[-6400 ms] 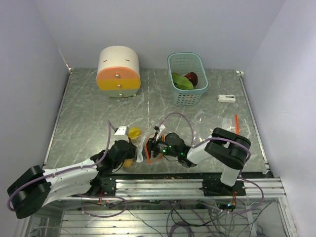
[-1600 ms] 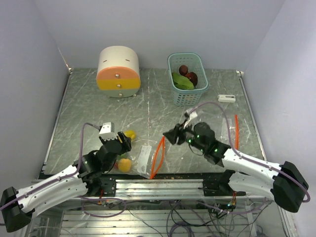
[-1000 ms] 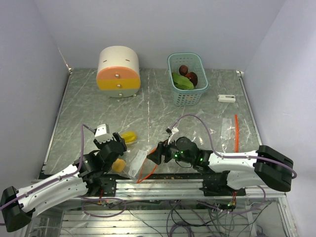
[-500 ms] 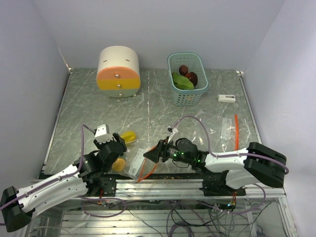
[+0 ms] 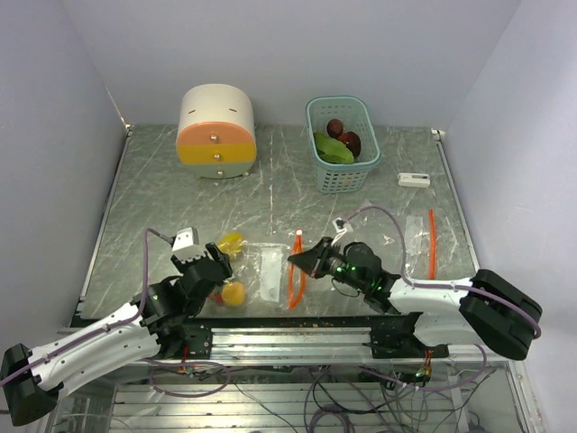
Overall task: Open the zip-top bag and remove the fake food
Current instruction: Adjust the zipper food storage bag at the center of the board, then pick up the fake fruit from the zipper food storage bag.
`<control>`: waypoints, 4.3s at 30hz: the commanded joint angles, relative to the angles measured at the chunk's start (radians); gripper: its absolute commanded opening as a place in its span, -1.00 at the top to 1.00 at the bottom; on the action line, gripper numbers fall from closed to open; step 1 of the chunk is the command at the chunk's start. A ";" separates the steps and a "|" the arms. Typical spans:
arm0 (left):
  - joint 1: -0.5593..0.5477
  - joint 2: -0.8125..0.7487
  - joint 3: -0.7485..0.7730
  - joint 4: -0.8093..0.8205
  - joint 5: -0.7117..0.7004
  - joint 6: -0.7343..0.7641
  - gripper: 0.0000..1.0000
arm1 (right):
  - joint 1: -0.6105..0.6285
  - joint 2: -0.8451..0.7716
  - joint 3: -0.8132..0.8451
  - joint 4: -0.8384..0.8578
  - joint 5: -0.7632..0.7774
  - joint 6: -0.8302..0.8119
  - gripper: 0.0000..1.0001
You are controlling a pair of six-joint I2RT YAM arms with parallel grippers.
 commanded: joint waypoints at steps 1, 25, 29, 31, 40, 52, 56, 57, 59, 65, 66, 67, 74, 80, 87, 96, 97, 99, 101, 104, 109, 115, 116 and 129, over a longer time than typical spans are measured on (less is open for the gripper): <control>0.001 -0.005 -0.030 0.054 0.047 0.015 -0.48 | -0.147 -0.050 -0.045 -0.017 -0.034 -0.025 1.00; -0.035 0.150 -0.075 0.246 0.098 0.052 0.56 | -0.273 -0.314 -0.013 -0.340 -0.026 -0.202 0.00; -0.035 0.119 -0.075 0.258 0.114 0.078 0.86 | -0.312 -0.339 -0.055 -0.364 0.008 -0.155 0.08; -0.035 0.114 -0.070 0.263 0.130 0.093 0.86 | -0.328 -0.310 -0.054 -0.343 -0.032 -0.144 0.22; -0.040 0.110 -0.064 0.311 0.198 0.134 0.86 | -0.330 -0.095 -0.046 -0.158 -0.169 -0.102 0.75; -0.103 0.123 -0.022 0.315 0.174 0.130 0.86 | -0.330 0.157 -0.033 0.141 -0.331 -0.087 0.88; -0.149 0.125 -0.005 0.329 0.154 0.144 0.86 | -0.330 0.293 -0.052 0.359 -0.439 -0.046 0.68; -0.157 0.127 0.004 0.327 0.141 0.148 0.86 | -0.330 0.336 -0.062 0.430 -0.456 -0.028 0.64; -0.182 0.132 0.031 0.320 0.118 0.164 0.86 | -0.329 0.443 -0.080 0.576 -0.489 0.018 0.57; -0.220 0.154 0.064 0.306 0.081 0.174 0.86 | -0.332 0.725 -0.084 1.039 -0.582 0.194 0.35; -0.222 0.160 0.063 0.302 0.074 0.168 0.86 | -0.329 0.737 -0.073 1.040 -0.590 0.197 0.31; -0.223 0.166 0.061 0.297 0.068 0.162 0.86 | -0.327 0.742 -0.070 1.041 -0.588 0.192 0.29; -0.231 0.167 0.041 0.293 0.051 0.141 0.86 | -0.323 0.718 -0.100 1.035 -0.564 0.148 -0.10; -0.241 0.163 0.060 0.302 0.056 0.160 0.86 | -0.304 0.691 -0.092 0.992 -0.553 0.108 -0.37; -0.248 0.209 0.057 0.306 0.048 0.142 0.86 | -0.194 0.485 -0.014 0.469 -0.401 -0.160 -0.61; -0.250 0.173 0.054 0.296 0.034 0.145 0.86 | -0.036 0.343 0.184 -0.192 0.032 -0.394 -0.77; -0.250 0.170 0.057 0.289 0.030 0.143 0.86 | -0.026 0.347 0.191 -0.204 0.042 -0.401 -0.77; -0.250 0.168 0.062 0.272 0.021 0.136 0.86 | -0.006 0.355 0.204 -0.224 0.053 -0.418 -0.78; -0.249 0.164 0.063 0.254 0.013 0.128 0.86 | 0.012 0.363 0.213 -0.246 0.074 -0.427 -0.77; -0.250 0.154 0.062 0.237 0.001 0.117 0.86 | 0.021 0.365 0.205 -0.249 0.078 -0.436 -0.73; -0.249 0.141 0.057 0.220 -0.012 0.114 0.86 | 0.022 0.353 0.188 -0.292 0.139 -0.440 -0.53; -0.249 0.134 0.041 0.223 -0.015 0.103 0.86 | 0.017 0.272 0.183 -0.327 0.205 -0.450 -0.28; -0.249 0.134 0.037 0.226 -0.012 0.103 0.86 | 0.015 0.270 0.185 -0.322 0.203 -0.456 -0.33; -0.249 0.132 0.022 0.240 0.001 0.106 0.86 | 0.014 0.373 0.262 -0.151 0.140 -0.528 -0.75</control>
